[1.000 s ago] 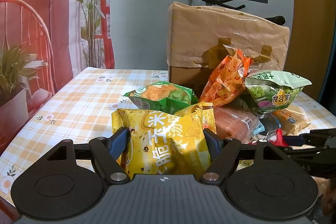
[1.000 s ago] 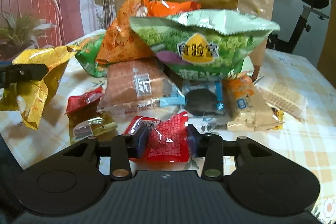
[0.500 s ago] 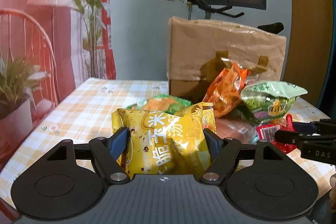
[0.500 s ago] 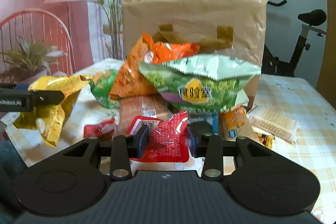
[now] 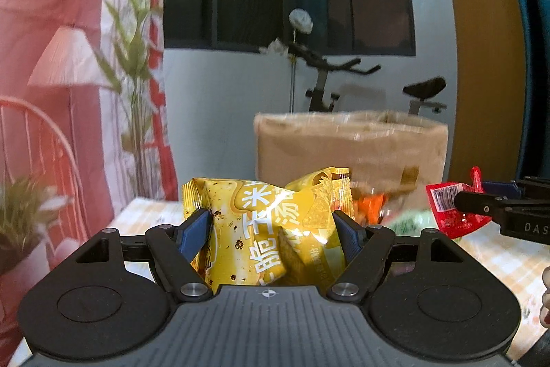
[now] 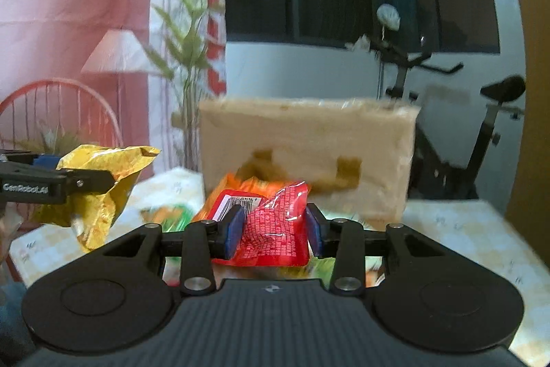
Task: Organize snacks
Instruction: 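Carry both packets over the box and open both grippers to drop them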
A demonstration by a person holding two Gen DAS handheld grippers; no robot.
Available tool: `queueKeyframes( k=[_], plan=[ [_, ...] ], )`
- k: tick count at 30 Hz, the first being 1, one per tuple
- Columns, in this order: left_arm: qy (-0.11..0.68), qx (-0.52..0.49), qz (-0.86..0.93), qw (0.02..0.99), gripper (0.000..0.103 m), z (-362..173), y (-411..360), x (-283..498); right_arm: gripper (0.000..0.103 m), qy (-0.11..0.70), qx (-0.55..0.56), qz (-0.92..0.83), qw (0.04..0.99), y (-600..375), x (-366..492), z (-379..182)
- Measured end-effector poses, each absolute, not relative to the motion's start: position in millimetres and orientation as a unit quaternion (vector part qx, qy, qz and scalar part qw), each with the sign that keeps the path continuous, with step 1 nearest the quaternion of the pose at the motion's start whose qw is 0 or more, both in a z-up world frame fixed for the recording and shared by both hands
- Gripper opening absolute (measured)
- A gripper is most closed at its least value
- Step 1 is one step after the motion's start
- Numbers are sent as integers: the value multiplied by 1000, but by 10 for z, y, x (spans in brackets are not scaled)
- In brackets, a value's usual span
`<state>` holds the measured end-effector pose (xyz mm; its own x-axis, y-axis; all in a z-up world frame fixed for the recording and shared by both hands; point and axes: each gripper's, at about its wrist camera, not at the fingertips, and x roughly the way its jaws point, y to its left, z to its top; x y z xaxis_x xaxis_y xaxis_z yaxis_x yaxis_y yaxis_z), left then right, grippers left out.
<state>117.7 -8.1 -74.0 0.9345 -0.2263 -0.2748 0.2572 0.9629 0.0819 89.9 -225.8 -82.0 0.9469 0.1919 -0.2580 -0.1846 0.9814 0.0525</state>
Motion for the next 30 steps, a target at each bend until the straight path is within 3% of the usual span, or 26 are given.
queueKeyframes(
  k=[13,30],
  plan=[
    [91,54,-141,984,78,-364,-329,1591,41,74,-1,67,995,-2575,1274,-387],
    [75,49,-162,983,79,26,-880,2520,41,73,-6,64,995,-2839,2158,-44]
  ],
)
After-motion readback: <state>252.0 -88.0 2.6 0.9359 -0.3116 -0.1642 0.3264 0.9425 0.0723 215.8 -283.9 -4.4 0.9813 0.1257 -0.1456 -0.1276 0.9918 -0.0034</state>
